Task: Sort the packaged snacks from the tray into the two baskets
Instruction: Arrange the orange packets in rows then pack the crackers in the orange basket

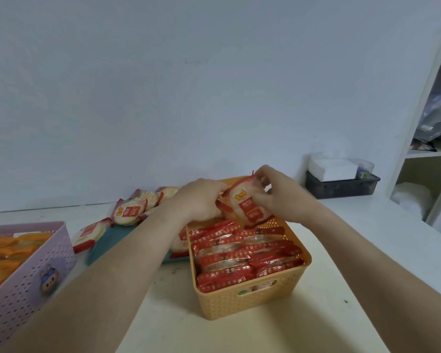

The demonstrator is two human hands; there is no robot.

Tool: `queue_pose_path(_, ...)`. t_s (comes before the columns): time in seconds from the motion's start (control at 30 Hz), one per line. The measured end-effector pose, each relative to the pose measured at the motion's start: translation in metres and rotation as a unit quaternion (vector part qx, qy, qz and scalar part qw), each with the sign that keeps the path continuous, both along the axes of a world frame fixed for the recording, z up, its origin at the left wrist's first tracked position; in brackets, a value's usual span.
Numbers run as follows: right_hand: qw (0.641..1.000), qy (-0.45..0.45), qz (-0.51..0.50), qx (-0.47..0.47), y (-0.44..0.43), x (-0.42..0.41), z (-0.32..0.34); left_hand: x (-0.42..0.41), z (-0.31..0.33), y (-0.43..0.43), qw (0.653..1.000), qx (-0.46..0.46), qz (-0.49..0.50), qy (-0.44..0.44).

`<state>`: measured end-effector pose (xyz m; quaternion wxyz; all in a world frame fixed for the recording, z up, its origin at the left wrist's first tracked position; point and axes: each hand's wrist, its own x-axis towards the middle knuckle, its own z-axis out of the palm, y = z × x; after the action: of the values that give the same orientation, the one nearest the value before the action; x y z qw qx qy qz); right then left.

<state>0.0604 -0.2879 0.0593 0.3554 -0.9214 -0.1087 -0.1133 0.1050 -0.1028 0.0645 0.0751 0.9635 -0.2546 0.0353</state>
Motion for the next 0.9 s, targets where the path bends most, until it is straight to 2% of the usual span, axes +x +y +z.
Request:
queue_pose_path(0.1,0.999,-0.020,0.014,-0.031,0.000,0.003,-0.005,0.003,-0.001,0.002,0.998,0.043,0.005,-0.051)
queue_pose_path(0.13,0.999,-0.014,0.035,-0.015,-0.001,0.003,-0.005,0.003,-0.003,0.004,0.997,0.048,0.005,-0.062)
queue_pose_path(0.27,0.994,0.008,0.108,0.024,-0.002,0.004,0.000,-0.006,-0.005,0.019,0.999,-0.018,0.007,-0.047)
queue_pose_path(0.4,0.996,-0.027,0.074,0.039,-0.001,0.005,-0.005,-0.023,-0.004,0.029,0.998,-0.041,0.009,-0.056)
queue_pose_path(0.57,0.994,-0.026,0.027,-0.104,0.000,-0.007,-0.014,-0.039,-0.010,0.027,0.999,0.018,-0.025,-0.036)
queue_pose_path(0.63,0.977,-0.049,-0.009,-0.209,0.005,-0.012,-0.017,-0.041,-0.012,0.022,0.997,0.068,-0.023,-0.024)
queue_pose_path(0.7,0.946,-0.116,-0.051,-0.299,0.011,-0.015,-0.022,-0.043,-0.016,0.016,0.994,0.110,-0.016,-0.002)
queue_pose_path(0.77,0.927,-0.168,-0.061,-0.329,0.017,-0.019,-0.028,-0.045,-0.020,0.013,0.993,0.115,-0.010,0.005)
queue_pose_path(0.8,0.929,-0.169,-0.050,-0.326,0.019,-0.021,-0.031,-0.046,-0.021,0.013,0.994,0.111,-0.009,0.003)
queue_pose_path(0.9,0.950,-0.092,0.005,-0.297,0.017,-0.025,-0.032,-0.049,-0.019,0.013,0.994,0.109,-0.011,0.014)
